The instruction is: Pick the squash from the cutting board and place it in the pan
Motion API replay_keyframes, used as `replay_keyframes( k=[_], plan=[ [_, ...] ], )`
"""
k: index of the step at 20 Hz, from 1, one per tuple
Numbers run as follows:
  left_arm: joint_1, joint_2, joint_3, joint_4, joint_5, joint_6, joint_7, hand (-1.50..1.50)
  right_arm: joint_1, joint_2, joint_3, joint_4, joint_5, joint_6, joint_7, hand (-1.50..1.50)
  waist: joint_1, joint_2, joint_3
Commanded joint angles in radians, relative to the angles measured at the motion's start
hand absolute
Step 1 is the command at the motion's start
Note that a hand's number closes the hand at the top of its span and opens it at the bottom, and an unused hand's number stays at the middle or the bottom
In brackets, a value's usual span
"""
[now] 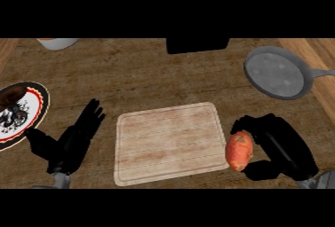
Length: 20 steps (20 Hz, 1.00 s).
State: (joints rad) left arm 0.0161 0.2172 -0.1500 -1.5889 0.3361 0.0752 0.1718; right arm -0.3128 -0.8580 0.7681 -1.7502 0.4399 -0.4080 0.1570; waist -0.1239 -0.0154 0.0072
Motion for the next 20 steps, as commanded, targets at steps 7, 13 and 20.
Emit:
replay_keyframes(
  k=[7,13,20],
  plan=[
    [-0.045,0.001,-0.021,0.002,-0.015,-0.020,0.015,0.00,0.291,-0.169,-0.364,0.050,-0.610,0.026,-0.461,1.50,0.068,0.018,-0.001],
    [-0.108,-0.014,-0.041,0.039,-0.001,-0.070,0.050,0.00,0.175,-0.090,-0.485,0.510,-0.573,0.140,-0.743,1.50,0.138,0.024,-0.005],
    [-0.089,-0.056,-0.078,0.063,-0.055,-0.059,0.000,0.00,-0.065,0.105,-0.549,0.956,-0.481,0.065,-0.888,1.50,0.166,0.028,-0.004]
  ],
)
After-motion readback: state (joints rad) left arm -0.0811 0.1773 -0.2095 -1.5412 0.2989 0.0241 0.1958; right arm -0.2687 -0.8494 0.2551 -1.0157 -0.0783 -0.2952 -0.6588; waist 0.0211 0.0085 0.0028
